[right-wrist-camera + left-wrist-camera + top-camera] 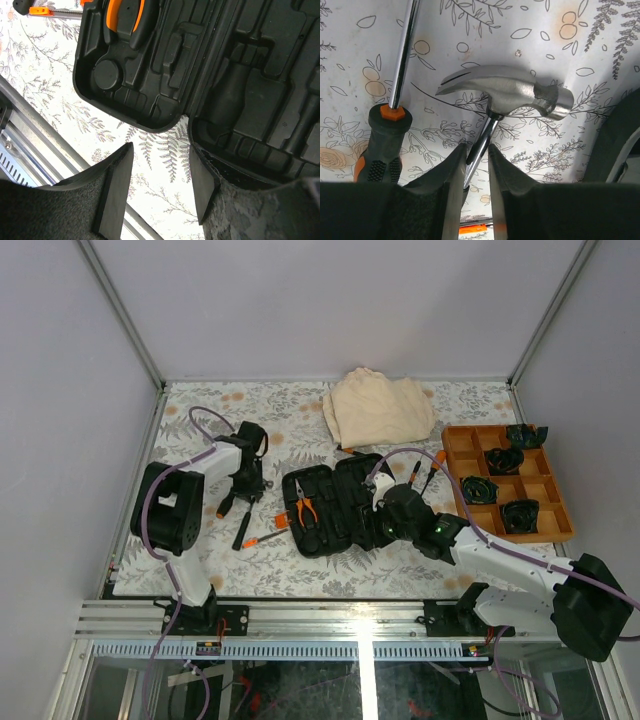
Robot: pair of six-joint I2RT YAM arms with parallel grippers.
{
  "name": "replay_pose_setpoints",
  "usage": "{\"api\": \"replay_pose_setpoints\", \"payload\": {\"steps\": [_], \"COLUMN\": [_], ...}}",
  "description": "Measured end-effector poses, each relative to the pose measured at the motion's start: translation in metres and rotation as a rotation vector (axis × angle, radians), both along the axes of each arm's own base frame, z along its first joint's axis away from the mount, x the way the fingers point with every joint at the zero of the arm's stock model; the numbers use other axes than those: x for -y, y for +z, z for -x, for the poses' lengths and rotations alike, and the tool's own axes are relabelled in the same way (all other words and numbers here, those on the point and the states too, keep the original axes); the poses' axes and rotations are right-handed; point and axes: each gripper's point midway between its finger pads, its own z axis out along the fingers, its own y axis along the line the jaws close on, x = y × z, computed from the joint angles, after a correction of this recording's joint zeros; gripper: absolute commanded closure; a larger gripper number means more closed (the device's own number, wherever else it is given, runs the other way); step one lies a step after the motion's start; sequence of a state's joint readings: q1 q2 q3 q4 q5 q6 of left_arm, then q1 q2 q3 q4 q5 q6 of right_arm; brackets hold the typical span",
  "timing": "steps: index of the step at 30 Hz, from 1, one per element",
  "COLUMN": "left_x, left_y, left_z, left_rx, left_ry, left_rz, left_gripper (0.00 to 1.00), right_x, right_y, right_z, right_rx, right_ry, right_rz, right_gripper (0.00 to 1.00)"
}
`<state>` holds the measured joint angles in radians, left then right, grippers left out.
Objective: Sort the tools into containers
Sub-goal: Pick up the hammer at the center of the board.
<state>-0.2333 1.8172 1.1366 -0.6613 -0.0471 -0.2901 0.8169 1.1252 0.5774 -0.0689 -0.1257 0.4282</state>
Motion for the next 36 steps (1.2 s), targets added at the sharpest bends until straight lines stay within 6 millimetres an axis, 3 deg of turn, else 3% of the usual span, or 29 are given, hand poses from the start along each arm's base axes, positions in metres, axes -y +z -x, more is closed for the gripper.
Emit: {"api": "replay_pose_setpoints", "payload": {"steps": [8, 18, 21, 29, 36], "left_x": [0.006, 0.006, 0.006, 0.005, 0.005], "left_y": [0.000, 0.004, 0.014, 0.066, 0.088], "left_z": [0.001, 0.002, 0.002, -0.005, 0.001], "left_rx": [0.017, 0.029, 0.061, 0.226, 0.291], "left_ry": [-0.043, -0.052, -0.055, -0.041, -0.029], "left_rz": [-0.057, -0.070, -0.074, -0.067, -0.038], "left_gripper": [0.97, 1.00, 1.00, 1.00, 1.00], "right_x": [0.000, 0.000, 0.002, 0.005, 0.008], "right_y": [0.000, 0.000, 0.001, 0.004, 0.004], "right_z": [0.000, 0.000, 0.001, -0.002, -0.001], "right_rx": [-0.005, -0.012, -0.010, -0.002, -0.015], "right_ry": [-0.006, -0.017, -0.022, -0.051, -0.072], "right_rz": [-0.004, -0.006, -0.003, -0.005, -0.001], "right_gripper": [0.46, 0.46, 0.46, 0.46, 0.45]}}
